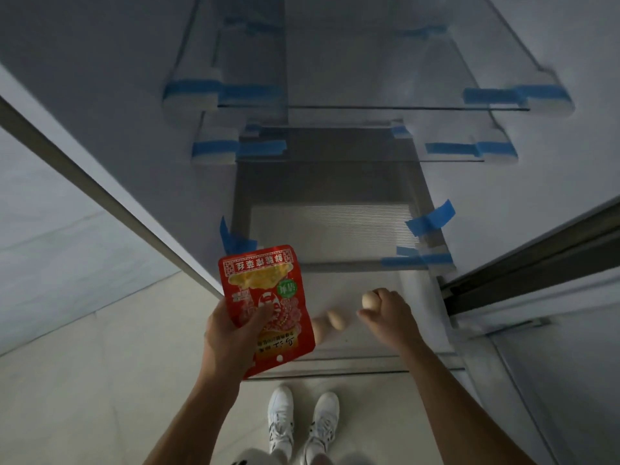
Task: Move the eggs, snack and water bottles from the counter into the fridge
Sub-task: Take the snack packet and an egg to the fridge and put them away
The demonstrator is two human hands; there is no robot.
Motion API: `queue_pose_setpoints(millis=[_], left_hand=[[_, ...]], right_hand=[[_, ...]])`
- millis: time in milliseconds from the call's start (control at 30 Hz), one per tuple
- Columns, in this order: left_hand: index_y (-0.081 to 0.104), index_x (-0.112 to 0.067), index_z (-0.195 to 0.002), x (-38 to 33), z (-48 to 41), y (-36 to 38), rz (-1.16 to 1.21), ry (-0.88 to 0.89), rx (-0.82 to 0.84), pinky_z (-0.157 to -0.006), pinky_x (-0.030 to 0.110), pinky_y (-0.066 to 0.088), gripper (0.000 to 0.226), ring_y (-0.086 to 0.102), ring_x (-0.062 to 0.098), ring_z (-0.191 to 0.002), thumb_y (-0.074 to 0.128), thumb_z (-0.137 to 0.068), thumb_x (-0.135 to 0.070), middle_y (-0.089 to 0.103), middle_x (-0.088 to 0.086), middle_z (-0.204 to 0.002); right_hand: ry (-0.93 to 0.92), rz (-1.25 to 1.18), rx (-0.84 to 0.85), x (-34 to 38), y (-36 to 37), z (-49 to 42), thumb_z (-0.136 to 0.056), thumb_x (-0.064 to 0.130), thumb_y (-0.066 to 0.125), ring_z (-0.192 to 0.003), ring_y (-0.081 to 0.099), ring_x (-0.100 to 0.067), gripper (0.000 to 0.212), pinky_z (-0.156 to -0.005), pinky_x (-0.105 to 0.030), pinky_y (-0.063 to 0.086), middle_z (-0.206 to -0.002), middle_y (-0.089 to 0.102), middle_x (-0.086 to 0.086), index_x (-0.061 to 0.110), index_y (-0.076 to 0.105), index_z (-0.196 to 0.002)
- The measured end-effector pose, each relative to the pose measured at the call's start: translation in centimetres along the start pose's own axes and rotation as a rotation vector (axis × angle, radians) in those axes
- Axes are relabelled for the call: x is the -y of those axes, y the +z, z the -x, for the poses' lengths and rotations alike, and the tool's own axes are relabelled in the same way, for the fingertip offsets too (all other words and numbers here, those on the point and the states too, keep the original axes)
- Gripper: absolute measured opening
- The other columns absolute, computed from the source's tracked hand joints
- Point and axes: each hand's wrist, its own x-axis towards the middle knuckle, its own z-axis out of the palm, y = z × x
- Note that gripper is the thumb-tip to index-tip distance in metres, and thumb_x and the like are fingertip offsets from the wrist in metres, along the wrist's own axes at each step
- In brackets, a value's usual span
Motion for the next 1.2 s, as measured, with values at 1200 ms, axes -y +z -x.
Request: queue_pose_setpoints(millis=[1200], left_hand=[[0.062, -0.025, -0.105, 1.3, -4.2, 0.9, 0.106, -0.130, -0.001, -0.083, 0.052, 0.058, 0.022, 0.073, 0.031, -0.089, 0.069, -0.088, -0.013, 0.074, 0.002, -0.102]], right_hand=[[0.114, 0.248, 0.173, -2.5, 4.3, -5.3, -0.080, 0.046, 0.077, -0.102, 0.058, -0.021, 0.052, -0.079, -0.031, 0.050, -0.116, 0.053, -0.005, 0.020, 0.052, -0.118]])
